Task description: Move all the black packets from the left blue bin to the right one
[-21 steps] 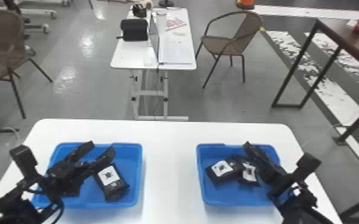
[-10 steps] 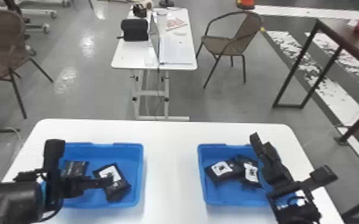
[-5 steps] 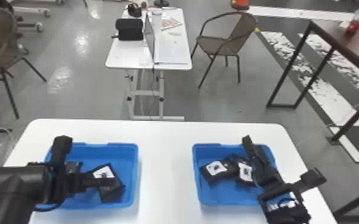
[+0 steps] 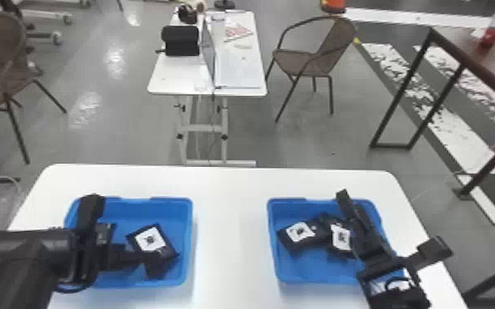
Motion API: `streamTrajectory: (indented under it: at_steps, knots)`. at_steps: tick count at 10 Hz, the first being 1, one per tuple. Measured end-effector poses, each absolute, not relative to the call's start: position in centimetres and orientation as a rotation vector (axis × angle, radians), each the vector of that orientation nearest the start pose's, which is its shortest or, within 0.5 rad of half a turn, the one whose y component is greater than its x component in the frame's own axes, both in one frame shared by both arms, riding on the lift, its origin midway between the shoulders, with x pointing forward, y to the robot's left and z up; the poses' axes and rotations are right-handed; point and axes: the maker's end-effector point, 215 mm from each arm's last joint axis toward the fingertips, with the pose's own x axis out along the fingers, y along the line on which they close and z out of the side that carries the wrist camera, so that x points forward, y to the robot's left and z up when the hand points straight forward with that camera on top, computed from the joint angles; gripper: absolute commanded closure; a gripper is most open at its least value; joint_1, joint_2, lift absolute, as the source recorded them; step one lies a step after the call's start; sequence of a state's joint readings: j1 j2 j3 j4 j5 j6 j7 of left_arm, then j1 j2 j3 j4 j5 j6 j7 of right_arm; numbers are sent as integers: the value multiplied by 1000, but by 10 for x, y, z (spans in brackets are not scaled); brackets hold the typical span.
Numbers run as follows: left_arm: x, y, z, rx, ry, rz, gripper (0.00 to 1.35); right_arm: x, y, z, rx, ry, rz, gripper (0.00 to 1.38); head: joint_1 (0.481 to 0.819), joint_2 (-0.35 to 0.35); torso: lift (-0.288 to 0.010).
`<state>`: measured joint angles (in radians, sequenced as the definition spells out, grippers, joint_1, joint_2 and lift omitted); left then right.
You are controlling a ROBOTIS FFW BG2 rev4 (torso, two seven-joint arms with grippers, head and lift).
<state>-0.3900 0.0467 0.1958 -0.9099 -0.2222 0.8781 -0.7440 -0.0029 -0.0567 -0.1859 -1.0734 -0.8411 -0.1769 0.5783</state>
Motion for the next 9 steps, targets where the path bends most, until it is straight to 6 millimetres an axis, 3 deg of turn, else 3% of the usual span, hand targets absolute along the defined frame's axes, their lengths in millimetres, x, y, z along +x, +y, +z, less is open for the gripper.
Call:
streamTrajectory:
  at_steps: [1,5,7,9]
  knots:
    - [495,203,-619,-380,1100,-418,812,533,-310,-474,798,-16,92,311,695,-114,0]
    - [499,210,-617,-404,1043,-434,817,530,-306,-479,826,-8,98,311,695,-105,0]
    - [495,219,-621,-375,1043,-436,1165,529,-303,-481,833,-4,104,311,695,-91,0]
    - [503,218,-619,-347,983,-452,1222,529,-301,-481,840,-4,110,311,695,-88,0]
